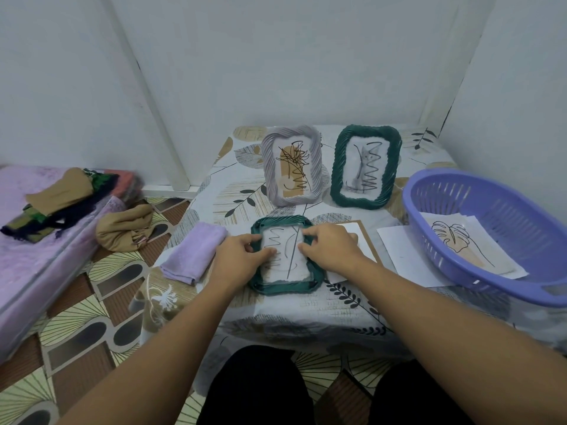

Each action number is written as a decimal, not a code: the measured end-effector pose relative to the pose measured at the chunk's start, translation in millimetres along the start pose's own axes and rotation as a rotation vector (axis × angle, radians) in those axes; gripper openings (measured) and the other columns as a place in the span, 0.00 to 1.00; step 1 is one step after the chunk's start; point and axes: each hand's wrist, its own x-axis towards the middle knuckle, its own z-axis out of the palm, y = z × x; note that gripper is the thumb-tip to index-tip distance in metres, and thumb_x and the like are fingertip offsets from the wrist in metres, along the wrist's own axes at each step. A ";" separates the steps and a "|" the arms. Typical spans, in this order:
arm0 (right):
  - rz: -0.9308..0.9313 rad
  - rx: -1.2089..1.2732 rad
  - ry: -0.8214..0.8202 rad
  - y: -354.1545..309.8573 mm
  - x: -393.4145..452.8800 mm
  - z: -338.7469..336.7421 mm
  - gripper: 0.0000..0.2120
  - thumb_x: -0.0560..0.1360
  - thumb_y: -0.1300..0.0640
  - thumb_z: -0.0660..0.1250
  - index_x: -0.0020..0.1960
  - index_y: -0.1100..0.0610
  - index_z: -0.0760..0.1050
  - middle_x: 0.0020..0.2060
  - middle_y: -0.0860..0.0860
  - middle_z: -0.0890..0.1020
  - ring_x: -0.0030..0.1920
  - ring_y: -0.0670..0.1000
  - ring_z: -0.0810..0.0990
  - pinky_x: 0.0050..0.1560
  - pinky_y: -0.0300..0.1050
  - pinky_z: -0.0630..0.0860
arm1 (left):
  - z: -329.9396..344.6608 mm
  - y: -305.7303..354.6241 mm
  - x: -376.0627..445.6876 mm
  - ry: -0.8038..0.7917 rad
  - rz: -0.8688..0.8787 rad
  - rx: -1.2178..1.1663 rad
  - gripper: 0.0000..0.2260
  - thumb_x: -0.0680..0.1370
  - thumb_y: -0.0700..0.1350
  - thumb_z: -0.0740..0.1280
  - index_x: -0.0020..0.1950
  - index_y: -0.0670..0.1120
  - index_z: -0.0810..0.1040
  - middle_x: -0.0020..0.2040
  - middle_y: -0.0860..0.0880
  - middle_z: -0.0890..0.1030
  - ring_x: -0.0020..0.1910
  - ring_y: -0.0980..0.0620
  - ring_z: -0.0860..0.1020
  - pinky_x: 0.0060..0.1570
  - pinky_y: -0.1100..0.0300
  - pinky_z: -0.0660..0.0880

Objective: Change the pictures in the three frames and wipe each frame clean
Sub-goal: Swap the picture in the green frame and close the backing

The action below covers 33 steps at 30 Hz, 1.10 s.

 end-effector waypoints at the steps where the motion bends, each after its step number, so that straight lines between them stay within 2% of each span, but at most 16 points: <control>1: -0.002 0.007 0.006 1.0 -0.1 0.2 0.15 0.79 0.47 0.66 0.64 0.46 0.80 0.50 0.45 0.84 0.59 0.53 0.78 0.63 0.54 0.68 | 0.4 1.0 0.0 -0.002 -0.005 -0.002 0.27 0.73 0.56 0.78 0.70 0.48 0.80 0.35 0.53 0.76 0.33 0.58 0.74 0.27 0.71 0.66; 8: 0.003 0.012 -0.010 2.9 3.8 0.4 0.21 0.77 0.46 0.68 0.69 0.45 0.77 0.54 0.46 0.84 0.60 0.53 0.78 0.61 0.53 0.69 | -0.1 2.7 0.7 -0.015 -0.038 0.005 0.27 0.72 0.56 0.78 0.69 0.50 0.80 0.35 0.53 0.75 0.32 0.58 0.73 0.27 0.69 0.62; 13: 0.013 0.032 -0.010 3.6 4.2 0.2 0.20 0.77 0.45 0.69 0.68 0.46 0.77 0.53 0.46 0.84 0.60 0.53 0.78 0.63 0.53 0.70 | -0.9 4.3 0.7 -0.028 -0.046 0.005 0.27 0.72 0.57 0.78 0.69 0.51 0.80 0.35 0.53 0.75 0.32 0.57 0.72 0.27 0.67 0.62; 20: 0.010 0.025 -0.012 3.5 4.4 -0.6 0.17 0.77 0.46 0.69 0.64 0.48 0.79 0.50 0.46 0.84 0.58 0.53 0.78 0.61 0.53 0.71 | -0.8 5.1 1.0 -0.029 -0.051 -0.029 0.26 0.72 0.56 0.79 0.68 0.52 0.80 0.34 0.54 0.75 0.31 0.58 0.72 0.25 0.70 0.62; 23: 0.013 0.030 -0.012 2.9 3.4 -1.5 0.17 0.77 0.45 0.69 0.65 0.47 0.78 0.51 0.46 0.84 0.59 0.53 0.78 0.63 0.54 0.70 | -0.2 2.1 0.8 0.033 -0.065 -0.091 0.20 0.74 0.54 0.77 0.63 0.50 0.82 0.35 0.53 0.77 0.30 0.57 0.72 0.28 0.66 0.65; 26: 0.003 0.074 0.030 2.9 1.3 -4.8 0.13 0.78 0.45 0.67 0.62 0.46 0.79 0.47 0.45 0.82 0.56 0.53 0.79 0.63 0.54 0.70 | -1.5 -1.5 0.5 0.126 -0.081 -0.091 0.12 0.77 0.50 0.74 0.58 0.47 0.82 0.34 0.52 0.78 0.28 0.57 0.72 0.28 0.65 0.66; 30: 0.040 0.051 0.134 9.4 -0.8 -16.9 0.12 0.80 0.45 0.65 0.61 0.46 0.78 0.52 0.47 0.83 0.58 0.52 0.79 0.64 0.54 0.70 | -8.9 -2.5 6.6 0.153 -0.137 -0.029 0.12 0.78 0.51 0.73 0.59 0.47 0.82 0.43 0.50 0.84 0.40 0.58 0.79 0.35 0.63 0.71; 33: 0.105 0.005 0.166 22.0 -1.0 -26.0 0.14 0.78 0.45 0.67 0.62 0.47 0.76 0.59 0.49 0.80 0.60 0.55 0.78 0.62 0.56 0.73 | -9.4 -4.9 12.8 0.100 -0.167 -0.018 0.10 0.78 0.49 0.74 0.55 0.46 0.84 0.44 0.49 0.85 0.42 0.53 0.82 0.43 0.53 0.81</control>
